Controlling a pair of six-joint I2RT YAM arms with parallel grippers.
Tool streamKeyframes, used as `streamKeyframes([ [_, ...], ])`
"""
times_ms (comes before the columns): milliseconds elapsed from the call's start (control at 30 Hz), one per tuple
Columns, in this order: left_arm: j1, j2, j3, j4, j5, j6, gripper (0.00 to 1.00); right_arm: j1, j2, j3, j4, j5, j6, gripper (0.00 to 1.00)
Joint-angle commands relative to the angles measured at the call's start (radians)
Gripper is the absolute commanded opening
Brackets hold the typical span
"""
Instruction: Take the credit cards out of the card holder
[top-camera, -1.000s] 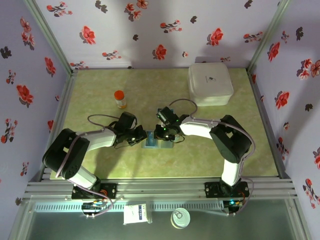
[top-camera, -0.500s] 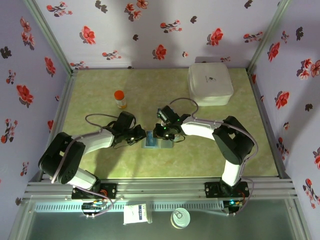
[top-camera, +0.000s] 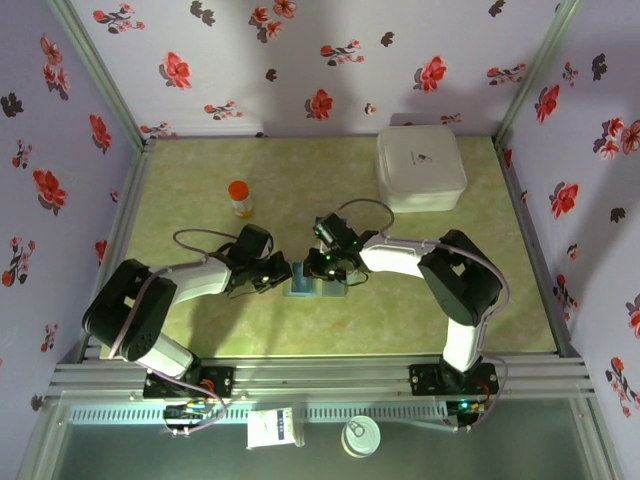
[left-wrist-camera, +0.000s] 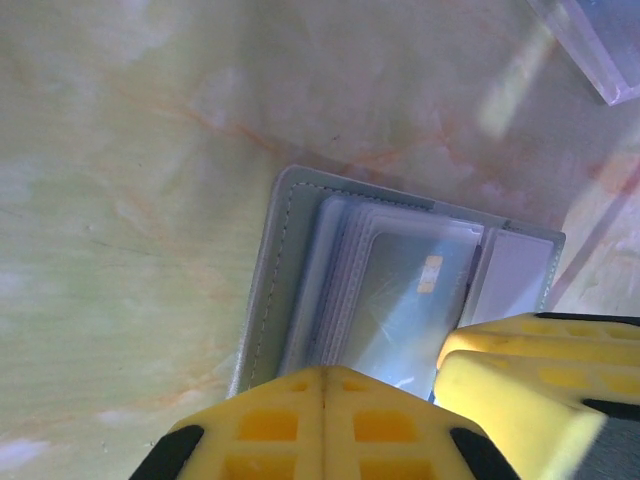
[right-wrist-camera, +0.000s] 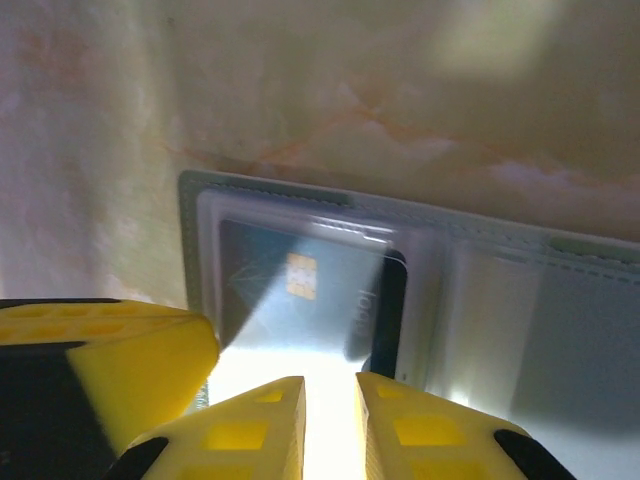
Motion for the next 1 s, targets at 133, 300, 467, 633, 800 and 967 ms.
streamKeyframes([
  [133, 0.003, 0.012, -0.02, 0.002, -0.01, 0.016, 0.04, 0.004, 0.009, -0.006, -0.067, 0.044, -0.009, 0.21],
  [300, 0.003, 0.008, -0.021, 0.002, -0.01, 0.015, 0.04, 0.005, -0.025, -0.008, -0.089, 0.066, -0.022, 0.21],
  [467, 0.002, -0.004, -0.024, -0.003, -0.013, 0.016, 0.04, 0.004, -0.063, -0.01, -0.098, 0.08, -0.024, 0.22],
  [633, 0.003, -0.026, -0.014, -0.018, -0.015, 0.019, 0.04, 0.005, -0.079, -0.008, -0.108, 0.081, -0.027, 0.22],
  [800, 0.003, -0.068, -0.004, -0.025, -0.008, 0.02, 0.04, 0.004, -0.077, -0.01, -0.075, 0.053, -0.019, 0.22],
  [967, -0.002, -0.073, 0.008, -0.024, 0.014, 0.025, 0.04, 0.005, -0.048, -0.008, -0.041, 0.019, -0.004, 0.22],
])
